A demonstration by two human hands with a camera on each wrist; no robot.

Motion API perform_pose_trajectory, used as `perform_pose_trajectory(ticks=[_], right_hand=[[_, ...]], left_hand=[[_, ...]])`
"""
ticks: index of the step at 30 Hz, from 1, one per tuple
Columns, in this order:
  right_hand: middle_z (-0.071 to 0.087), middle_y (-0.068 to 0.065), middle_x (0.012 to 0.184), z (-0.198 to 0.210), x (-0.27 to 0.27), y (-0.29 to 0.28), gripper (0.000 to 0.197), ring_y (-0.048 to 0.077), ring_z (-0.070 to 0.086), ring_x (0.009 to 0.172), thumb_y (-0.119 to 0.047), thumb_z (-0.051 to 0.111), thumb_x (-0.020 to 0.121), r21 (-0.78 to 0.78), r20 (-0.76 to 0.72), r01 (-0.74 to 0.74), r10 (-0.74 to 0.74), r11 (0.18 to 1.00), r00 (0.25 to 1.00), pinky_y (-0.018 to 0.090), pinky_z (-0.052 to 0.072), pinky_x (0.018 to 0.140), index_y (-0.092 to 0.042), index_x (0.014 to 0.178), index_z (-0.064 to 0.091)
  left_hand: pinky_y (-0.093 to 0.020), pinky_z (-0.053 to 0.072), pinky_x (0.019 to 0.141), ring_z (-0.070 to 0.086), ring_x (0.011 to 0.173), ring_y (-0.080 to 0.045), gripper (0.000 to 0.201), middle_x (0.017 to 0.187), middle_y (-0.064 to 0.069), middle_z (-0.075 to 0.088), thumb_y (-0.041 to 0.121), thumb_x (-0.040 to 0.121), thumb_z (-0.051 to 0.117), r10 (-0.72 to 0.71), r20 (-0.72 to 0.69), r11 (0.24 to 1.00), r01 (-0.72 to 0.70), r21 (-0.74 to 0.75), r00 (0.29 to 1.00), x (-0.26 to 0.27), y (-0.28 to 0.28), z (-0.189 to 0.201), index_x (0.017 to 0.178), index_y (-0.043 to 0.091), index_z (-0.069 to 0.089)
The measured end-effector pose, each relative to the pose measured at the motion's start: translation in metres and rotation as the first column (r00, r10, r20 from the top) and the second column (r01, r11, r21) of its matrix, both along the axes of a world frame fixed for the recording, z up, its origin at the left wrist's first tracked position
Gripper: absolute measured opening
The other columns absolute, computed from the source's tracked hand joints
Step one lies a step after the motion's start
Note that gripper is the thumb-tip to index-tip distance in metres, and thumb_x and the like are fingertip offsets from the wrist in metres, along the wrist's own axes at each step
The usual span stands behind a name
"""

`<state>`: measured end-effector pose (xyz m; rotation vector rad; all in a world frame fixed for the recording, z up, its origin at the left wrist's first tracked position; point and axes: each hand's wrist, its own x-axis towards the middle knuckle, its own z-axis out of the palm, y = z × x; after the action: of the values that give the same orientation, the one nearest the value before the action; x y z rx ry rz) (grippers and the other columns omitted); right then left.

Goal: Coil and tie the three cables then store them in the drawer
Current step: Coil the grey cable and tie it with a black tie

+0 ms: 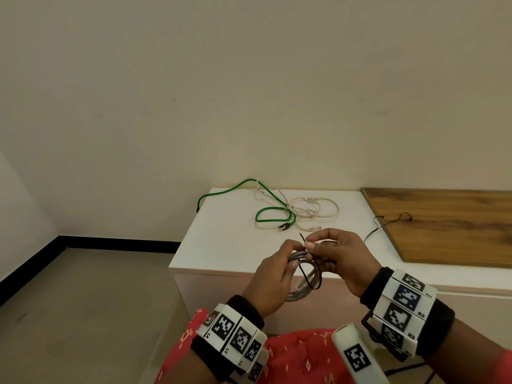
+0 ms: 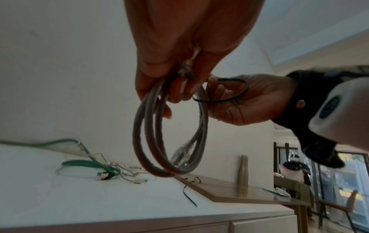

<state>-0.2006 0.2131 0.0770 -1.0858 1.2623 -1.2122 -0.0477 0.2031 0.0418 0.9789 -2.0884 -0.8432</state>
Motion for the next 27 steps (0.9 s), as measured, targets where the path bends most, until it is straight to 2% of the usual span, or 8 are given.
perform_pose_trajectory(ticks=[2, 4, 8, 13, 18, 23, 25, 27], right_hand=[[0.063, 0.005, 0.055, 0.000, -0.001, -0.001, 0.007, 0.012, 0.056, 0.046, -0.005, 0.064, 0.080, -0.007, -0.033, -0.027, 0.027, 1.000, 0.999, 0.020, 0.049, 0.046, -0.004, 0.087, 0.065], [0.062, 0.002, 0.057, -0.001, -0.003, -0.002, 0.008, 0.007, 0.053, 0.046, -0.011, 0.063, 0.083, -0.010, -0.102, -0.047, 0.046, 0.999, 0.994, 0.016, 0.044, 0.044, -0.006, 0.087, 0.067], [0.056, -0.001, 0.065, -0.003, -0.007, -0.005, 0.013, 0.008, 0.043, 0.057, -0.013, 0.062, 0.084, 0.005, -0.179, -0.051, 0.051, 0.999, 0.983, 0.018, 0.036, 0.051, -0.011, 0.071, 0.062], [0.056, 0.006, 0.068, 0.000, -0.005, -0.004, 0.021, 0.016, 0.052, 0.066, -0.004, 0.057, 0.086, -0.154, -0.234, -0.019, -0.018, 0.988, 0.972, 0.023, 0.044, 0.063, -0.010, 0.066, 0.052], [0.060, 0.007, 0.067, 0.002, -0.001, -0.003, 0.023, 0.021, 0.057, 0.067, -0.003, 0.053, 0.088, -0.294, -0.291, -0.008, -0.081, 0.956, 0.953, 0.026, 0.048, 0.063, -0.013, 0.067, 0.049], [0.060, 0.004, 0.063, 0.000, 0.001, 0.000, 0.024, 0.024, 0.057, 0.063, -0.005, 0.052, 0.089, -0.333, -0.335, 0.022, -0.140, 0.943, 0.932, 0.041, 0.051, 0.068, -0.016, 0.068, 0.048], [0.059, 0.003, 0.062, -0.002, 0.003, 0.000, 0.025, 0.023, 0.058, 0.062, -0.006, 0.052, 0.089, -0.328, -0.352, 0.013, -0.135, 0.945, 0.926, 0.041, 0.051, 0.066, -0.017, 0.068, 0.047], [0.059, 0.003, 0.058, -0.001, 0.003, -0.001, 0.025, 0.018, 0.058, 0.055, -0.006, 0.051, 0.090, -0.309, -0.344, 0.020, -0.131, 0.951, 0.930, 0.033, 0.050, 0.057, -0.016, 0.068, 0.046]], left_hand=[[-0.020, 0.041, 0.071, 0.058, 0.082, -0.009, 0.032, 0.103, -0.006, 0.066, 0.021, 0.089, 0.034, -0.008, 0.044, 0.999, 0.010, -0.043, 0.999, 0.000, 0.002, 0.002, 0.119, 0.015, 0.045], [-0.017, 0.039, 0.070, 0.057, 0.083, -0.014, 0.035, 0.102, -0.007, 0.066, 0.023, 0.086, 0.033, -0.011, 0.045, 0.998, 0.013, -0.056, 0.999, 0.000, 0.002, 0.003, 0.118, 0.015, 0.045], [-0.010, 0.033, 0.060, 0.049, 0.065, -0.002, 0.023, 0.088, 0.001, 0.061, 0.012, 0.094, 0.039, -0.023, 0.085, 0.997, 0.029, -0.074, 0.996, -0.003, 0.003, 0.003, 0.116, 0.013, 0.045], [-0.011, 0.029, 0.053, 0.046, 0.055, 0.005, 0.019, 0.062, 0.016, 0.043, 0.009, 0.095, 0.040, -0.013, 0.104, 0.998, 0.020, -0.067, 0.994, -0.006, 0.004, 0.004, 0.113, 0.010, 0.046], [-0.014, 0.026, 0.051, 0.043, 0.053, 0.001, 0.016, 0.061, 0.013, 0.043, 0.010, 0.095, 0.040, -0.033, 0.106, 0.996, 0.042, -0.079, 0.994, -0.004, 0.005, 0.013, 0.110, 0.010, 0.045], [-0.013, 0.028, 0.050, 0.044, 0.052, 0.003, 0.015, 0.056, 0.012, 0.039, 0.010, 0.095, 0.040, -0.066, 0.120, 0.993, 0.077, -0.084, 0.991, -0.005, 0.010, 0.018, 0.109, 0.008, 0.045], [-0.013, 0.027, 0.051, 0.044, 0.053, 0.002, 0.015, 0.058, 0.012, 0.040, 0.011, 0.095, 0.040, -0.063, 0.136, 0.994, 0.075, -0.082, 0.989, -0.004, 0.010, 0.018, 0.109, 0.008, 0.046], [-0.013, 0.028, 0.053, 0.046, 0.056, 0.001, 0.016, 0.063, 0.012, 0.047, 0.013, 0.095, 0.039, -0.066, 0.137, 0.994, 0.077, -0.078, 0.988, -0.002, 0.011, 0.017, 0.109, 0.010, 0.046]])
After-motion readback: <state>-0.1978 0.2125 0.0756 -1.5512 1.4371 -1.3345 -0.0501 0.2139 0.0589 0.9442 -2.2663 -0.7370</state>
